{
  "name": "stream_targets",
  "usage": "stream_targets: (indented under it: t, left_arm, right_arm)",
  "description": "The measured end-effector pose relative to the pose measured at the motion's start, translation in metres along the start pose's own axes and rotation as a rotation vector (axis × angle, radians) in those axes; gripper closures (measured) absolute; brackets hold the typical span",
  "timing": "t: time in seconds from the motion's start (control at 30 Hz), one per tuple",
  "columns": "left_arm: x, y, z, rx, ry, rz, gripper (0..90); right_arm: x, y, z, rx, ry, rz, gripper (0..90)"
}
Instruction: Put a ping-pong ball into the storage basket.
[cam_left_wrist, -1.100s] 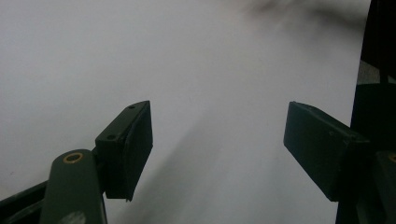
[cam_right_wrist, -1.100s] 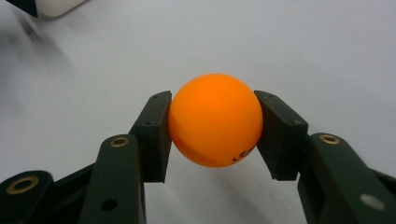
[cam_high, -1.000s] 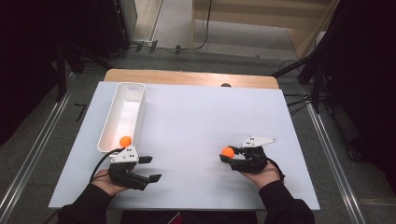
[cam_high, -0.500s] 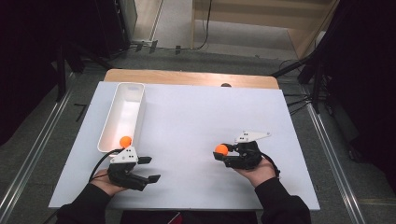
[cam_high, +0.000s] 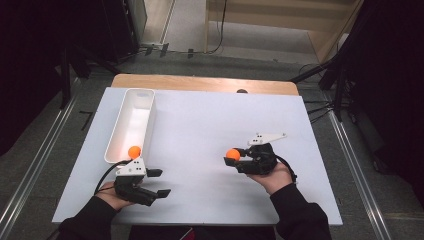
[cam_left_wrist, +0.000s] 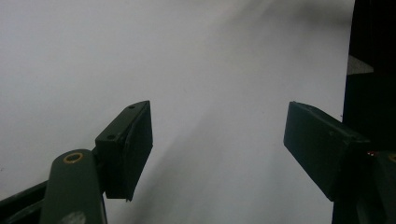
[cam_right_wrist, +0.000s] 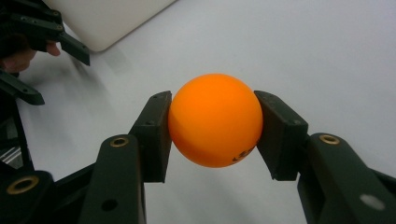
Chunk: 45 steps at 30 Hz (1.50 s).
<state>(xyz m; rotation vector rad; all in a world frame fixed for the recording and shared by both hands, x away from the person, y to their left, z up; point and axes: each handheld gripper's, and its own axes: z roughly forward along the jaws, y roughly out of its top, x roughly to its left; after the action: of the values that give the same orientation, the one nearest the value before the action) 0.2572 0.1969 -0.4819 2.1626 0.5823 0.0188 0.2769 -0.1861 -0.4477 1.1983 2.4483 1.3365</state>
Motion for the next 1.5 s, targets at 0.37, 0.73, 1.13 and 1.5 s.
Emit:
stream_targets:
  t: [0.37,0.73,1.13,1.5]
  left_arm:
    - [-0.004,0.001,0.004,0.001,-0.001,0.006,24.2]
    - [-0.002,0.000,0.002,-0.009,0.004,-0.004,24.2]
    - [-0.002,0.001,0.003,-0.009,-0.004,-0.004,24.2]
    - [-0.003,0.001,0.004,-0.008,-0.009,-0.001,24.2]
  right_arm:
    - [0.005,0.022,0.015,-0.001,0.019,-0.009,48.3]
    - [0.013,0.045,0.032,-0.002,0.040,-0.025,48.3]
    - [0.015,0.064,0.046,0.003,0.049,-0.053,48.3]
    - [0.017,0.084,0.057,0.003,0.059,-0.066,48.3]
